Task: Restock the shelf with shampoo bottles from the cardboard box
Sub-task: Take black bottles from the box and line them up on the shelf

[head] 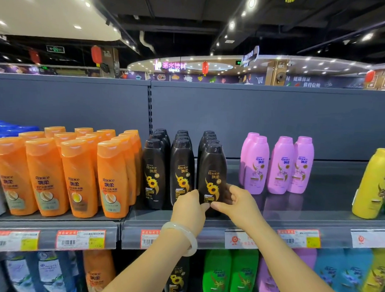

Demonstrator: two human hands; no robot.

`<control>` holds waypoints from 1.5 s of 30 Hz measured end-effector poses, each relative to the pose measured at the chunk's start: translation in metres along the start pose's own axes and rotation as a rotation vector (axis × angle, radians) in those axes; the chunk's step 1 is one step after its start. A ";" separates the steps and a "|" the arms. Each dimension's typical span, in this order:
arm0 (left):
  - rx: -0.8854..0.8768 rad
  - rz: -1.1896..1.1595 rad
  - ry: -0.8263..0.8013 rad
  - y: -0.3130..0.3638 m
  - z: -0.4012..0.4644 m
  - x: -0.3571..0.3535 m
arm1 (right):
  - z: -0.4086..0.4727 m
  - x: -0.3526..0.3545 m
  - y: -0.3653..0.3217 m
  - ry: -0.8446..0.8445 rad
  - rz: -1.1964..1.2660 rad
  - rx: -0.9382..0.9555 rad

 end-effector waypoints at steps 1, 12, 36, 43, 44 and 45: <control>0.006 0.008 -0.004 0.000 0.000 0.000 | 0.000 0.000 0.000 0.001 -0.002 -0.002; 0.072 0.112 -0.055 0.005 0.002 0.001 | 0.006 0.000 0.001 0.008 0.001 -0.016; 0.130 0.216 -0.010 0.001 0.003 0.004 | 0.015 -0.002 0.007 0.019 -0.003 -0.032; -0.022 0.131 0.252 -0.014 -0.022 0.061 | 0.001 0.025 -0.017 0.228 0.025 0.057; -0.048 0.106 0.309 -0.015 -0.025 0.074 | -0.002 0.031 -0.033 0.287 0.033 0.127; -0.088 0.081 0.382 -0.014 -0.028 0.090 | -0.004 0.035 -0.051 0.335 0.032 0.207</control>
Point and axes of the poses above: each hand's wrist, its own z-axis towards the middle knuckle, its own x-axis out of the back of the hand, y = z × x, the point moved 8 cm from there along z, towards the middle knuckle, and after that the axes turned 3 degrees about z, right-handed, at the moved point
